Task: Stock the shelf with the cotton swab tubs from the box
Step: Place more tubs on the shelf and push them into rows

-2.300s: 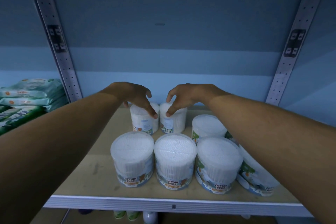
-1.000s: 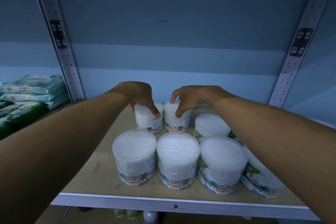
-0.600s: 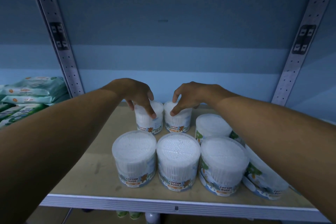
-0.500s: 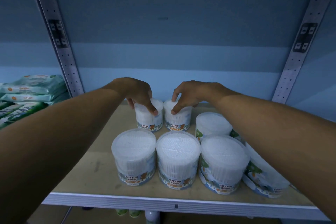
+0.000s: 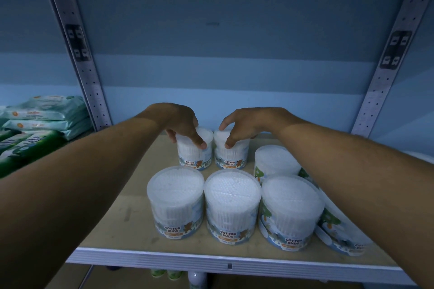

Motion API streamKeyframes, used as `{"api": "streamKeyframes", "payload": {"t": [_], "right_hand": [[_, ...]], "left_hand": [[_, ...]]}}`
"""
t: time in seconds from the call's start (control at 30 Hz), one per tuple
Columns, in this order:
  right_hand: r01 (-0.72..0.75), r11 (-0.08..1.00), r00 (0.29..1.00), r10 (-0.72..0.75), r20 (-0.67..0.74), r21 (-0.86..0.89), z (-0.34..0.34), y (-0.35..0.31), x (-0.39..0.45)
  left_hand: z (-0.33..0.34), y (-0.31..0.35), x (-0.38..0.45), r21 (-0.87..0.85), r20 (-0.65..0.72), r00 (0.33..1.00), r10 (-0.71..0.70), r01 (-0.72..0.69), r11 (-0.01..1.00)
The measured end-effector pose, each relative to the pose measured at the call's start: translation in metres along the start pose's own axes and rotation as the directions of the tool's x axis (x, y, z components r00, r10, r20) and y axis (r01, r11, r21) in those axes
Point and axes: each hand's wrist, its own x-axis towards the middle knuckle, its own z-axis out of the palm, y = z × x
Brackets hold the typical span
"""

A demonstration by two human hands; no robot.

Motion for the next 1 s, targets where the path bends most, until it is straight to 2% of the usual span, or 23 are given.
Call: {"api": "streamKeyframes", "payload": {"t": [0.3,0.57,1.0], "right_hand": [[-0.012,1.000,0.999,0.012,0.031,-0.018,-0.001,-0.008,-0.021],[-0.005,0.991,0.999,0.011,0.042,-0.134,0.001,-0.018,-0.043],[0.022,0.987,0.999,-0.017,0.037,-0.159,0.003,-0.028,-0.073]], "left_hand": [[0.000,0.003,-0.015,0.030,0.018,1.000,-0.011,0.010,1.000],[0.006,0.004,-0.031,0.032,0.008,1.000,-0.024,0.023,0.999],[0.009,0.003,-0.049,0.082,0.001,1.000,-0.031,0.031,0.996]]}}
